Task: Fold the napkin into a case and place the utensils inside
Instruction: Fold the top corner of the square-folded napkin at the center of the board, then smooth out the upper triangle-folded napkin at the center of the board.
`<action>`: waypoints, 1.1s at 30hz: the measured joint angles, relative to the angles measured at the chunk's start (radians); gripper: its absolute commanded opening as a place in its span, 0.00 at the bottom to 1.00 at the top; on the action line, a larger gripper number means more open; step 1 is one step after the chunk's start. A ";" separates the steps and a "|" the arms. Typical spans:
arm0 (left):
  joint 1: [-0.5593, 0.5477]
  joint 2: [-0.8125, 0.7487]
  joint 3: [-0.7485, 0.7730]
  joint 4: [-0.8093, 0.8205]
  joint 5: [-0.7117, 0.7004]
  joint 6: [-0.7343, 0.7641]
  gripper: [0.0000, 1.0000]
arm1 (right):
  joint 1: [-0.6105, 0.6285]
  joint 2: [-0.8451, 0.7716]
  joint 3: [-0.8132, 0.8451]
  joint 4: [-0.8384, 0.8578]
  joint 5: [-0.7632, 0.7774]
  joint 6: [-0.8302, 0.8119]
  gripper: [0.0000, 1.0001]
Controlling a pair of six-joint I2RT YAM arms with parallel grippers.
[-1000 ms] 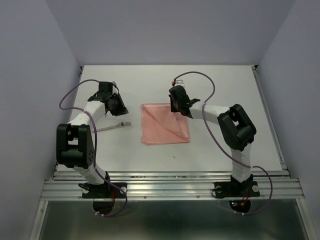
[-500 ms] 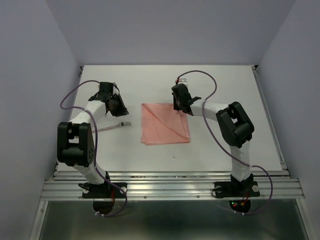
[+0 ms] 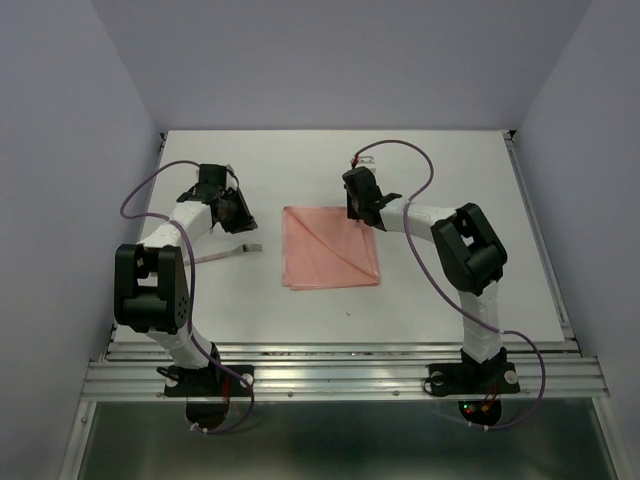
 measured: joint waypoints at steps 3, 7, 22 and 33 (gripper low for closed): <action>0.000 0.005 0.000 0.000 0.001 0.000 0.27 | 0.000 0.000 0.000 0.000 0.000 0.000 0.03; 0.000 0.011 0.000 0.000 0.003 0.003 0.27 | 0.000 0.000 0.000 0.000 0.000 0.000 0.03; -0.030 0.069 0.064 -0.013 0.065 0.018 0.26 | 0.000 -0.036 -0.055 0.000 0.060 0.034 0.50; -0.128 0.273 0.287 0.002 0.103 -0.013 0.00 | 0.000 -0.311 -0.202 -0.037 0.070 0.173 0.26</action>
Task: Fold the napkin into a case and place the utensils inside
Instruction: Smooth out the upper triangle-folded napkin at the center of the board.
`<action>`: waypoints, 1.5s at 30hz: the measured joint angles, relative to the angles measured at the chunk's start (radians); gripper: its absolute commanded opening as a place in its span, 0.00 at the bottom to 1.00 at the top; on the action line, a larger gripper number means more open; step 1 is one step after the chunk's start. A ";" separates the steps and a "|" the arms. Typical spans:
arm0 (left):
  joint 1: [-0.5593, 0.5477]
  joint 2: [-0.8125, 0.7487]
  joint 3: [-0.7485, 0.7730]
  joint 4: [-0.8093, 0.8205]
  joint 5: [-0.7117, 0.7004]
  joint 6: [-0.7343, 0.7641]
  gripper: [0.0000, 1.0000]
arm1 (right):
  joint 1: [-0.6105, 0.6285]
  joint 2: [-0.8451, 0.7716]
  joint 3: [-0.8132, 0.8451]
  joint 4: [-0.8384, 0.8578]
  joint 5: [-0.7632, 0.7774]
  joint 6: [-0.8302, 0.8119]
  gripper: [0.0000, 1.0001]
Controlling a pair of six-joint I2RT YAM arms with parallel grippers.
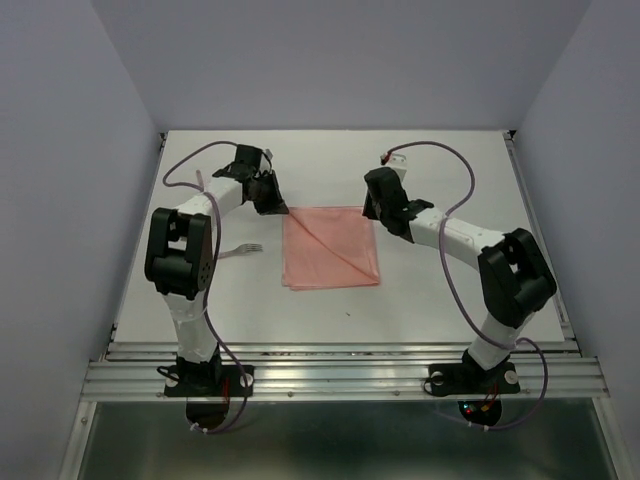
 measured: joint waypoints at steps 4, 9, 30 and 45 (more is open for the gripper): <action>-0.017 0.089 0.060 0.000 -0.010 -0.013 0.00 | 0.002 -0.094 -0.089 -0.028 -0.067 0.059 0.22; -0.018 0.149 0.108 -0.007 -0.025 -0.023 0.00 | 0.039 -0.103 -0.146 -0.106 -0.118 0.117 0.22; -0.024 0.145 0.119 -0.012 -0.037 -0.025 0.00 | 0.151 -0.111 -0.261 -0.188 -0.141 0.269 0.22; -0.069 0.112 0.131 -0.026 -0.047 -0.020 0.00 | 0.181 -0.204 -0.262 -0.240 -0.093 0.293 0.07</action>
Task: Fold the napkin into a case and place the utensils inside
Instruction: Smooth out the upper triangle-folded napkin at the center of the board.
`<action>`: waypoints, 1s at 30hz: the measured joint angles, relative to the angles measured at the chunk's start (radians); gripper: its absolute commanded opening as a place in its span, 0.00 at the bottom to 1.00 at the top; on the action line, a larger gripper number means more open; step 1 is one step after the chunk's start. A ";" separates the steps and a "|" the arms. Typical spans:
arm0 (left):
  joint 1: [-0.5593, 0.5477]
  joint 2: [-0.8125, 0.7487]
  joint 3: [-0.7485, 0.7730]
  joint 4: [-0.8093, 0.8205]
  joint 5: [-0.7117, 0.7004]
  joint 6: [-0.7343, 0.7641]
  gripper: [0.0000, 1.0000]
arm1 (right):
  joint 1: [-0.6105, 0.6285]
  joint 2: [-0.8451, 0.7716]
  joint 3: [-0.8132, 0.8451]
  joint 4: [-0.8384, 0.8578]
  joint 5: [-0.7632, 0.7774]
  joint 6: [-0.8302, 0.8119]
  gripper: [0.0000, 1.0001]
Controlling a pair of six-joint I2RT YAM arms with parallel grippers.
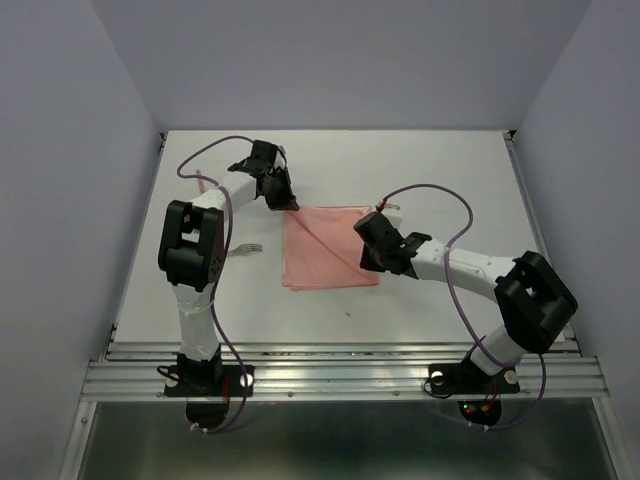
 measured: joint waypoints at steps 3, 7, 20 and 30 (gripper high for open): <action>0.000 0.034 0.015 -0.002 -0.017 0.006 0.00 | 0.008 0.005 0.000 0.000 0.000 0.003 0.05; 0.000 0.072 0.022 -0.010 -0.038 0.015 0.00 | 0.009 0.047 -0.003 0.008 0.001 0.017 0.04; -0.002 0.088 0.021 -0.012 -0.104 0.016 0.00 | 0.014 0.074 -0.030 0.006 0.037 0.035 0.03; -0.011 -0.030 -0.017 -0.005 -0.137 0.016 0.00 | 0.056 0.050 -0.039 -0.023 0.053 0.045 0.01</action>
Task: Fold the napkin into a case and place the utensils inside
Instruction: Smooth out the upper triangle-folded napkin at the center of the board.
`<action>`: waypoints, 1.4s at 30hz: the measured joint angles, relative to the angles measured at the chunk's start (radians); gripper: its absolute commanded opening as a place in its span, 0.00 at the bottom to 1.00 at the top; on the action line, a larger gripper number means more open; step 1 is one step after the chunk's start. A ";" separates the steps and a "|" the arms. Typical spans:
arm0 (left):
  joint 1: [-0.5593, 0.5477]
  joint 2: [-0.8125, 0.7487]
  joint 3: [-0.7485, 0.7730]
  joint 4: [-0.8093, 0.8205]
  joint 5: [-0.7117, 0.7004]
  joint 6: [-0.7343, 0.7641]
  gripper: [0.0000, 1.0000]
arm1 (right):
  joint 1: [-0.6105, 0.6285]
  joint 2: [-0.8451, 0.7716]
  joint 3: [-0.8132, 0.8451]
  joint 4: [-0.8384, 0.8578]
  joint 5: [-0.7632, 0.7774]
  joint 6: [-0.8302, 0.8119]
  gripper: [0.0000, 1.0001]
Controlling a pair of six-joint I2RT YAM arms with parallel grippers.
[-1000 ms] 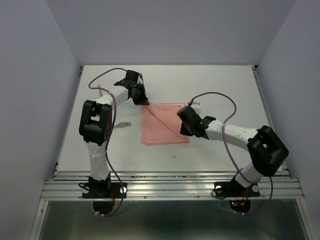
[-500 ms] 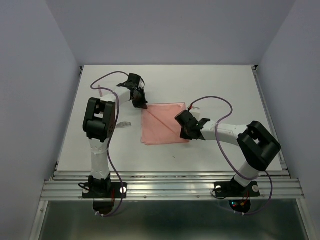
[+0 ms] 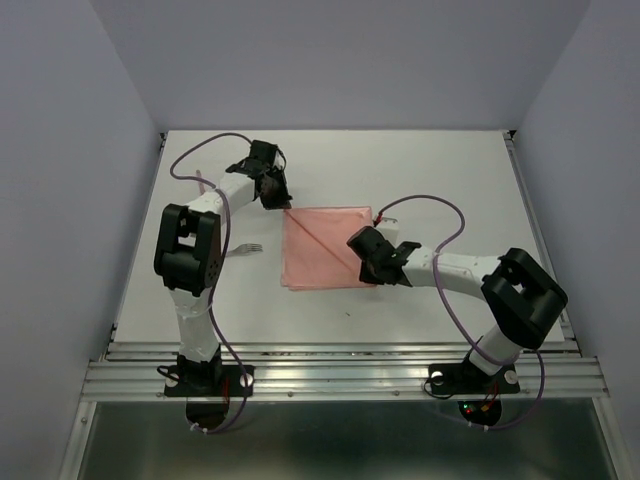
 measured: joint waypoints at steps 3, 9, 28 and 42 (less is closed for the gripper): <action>-0.004 -0.005 -0.018 0.003 -0.002 0.000 0.00 | 0.000 0.000 -0.022 -0.003 0.003 0.010 0.01; -0.007 -0.005 -0.028 -0.002 -0.002 0.000 0.00 | 0.000 -0.002 -0.024 -0.013 0.026 0.017 0.05; -0.017 -0.003 -0.028 -0.006 -0.010 0.005 0.00 | -0.292 0.018 0.107 0.151 -0.129 -0.184 0.37; -0.017 -0.004 -0.033 -0.002 -0.013 0.006 0.00 | -0.338 0.248 0.317 0.281 -0.301 -0.298 0.43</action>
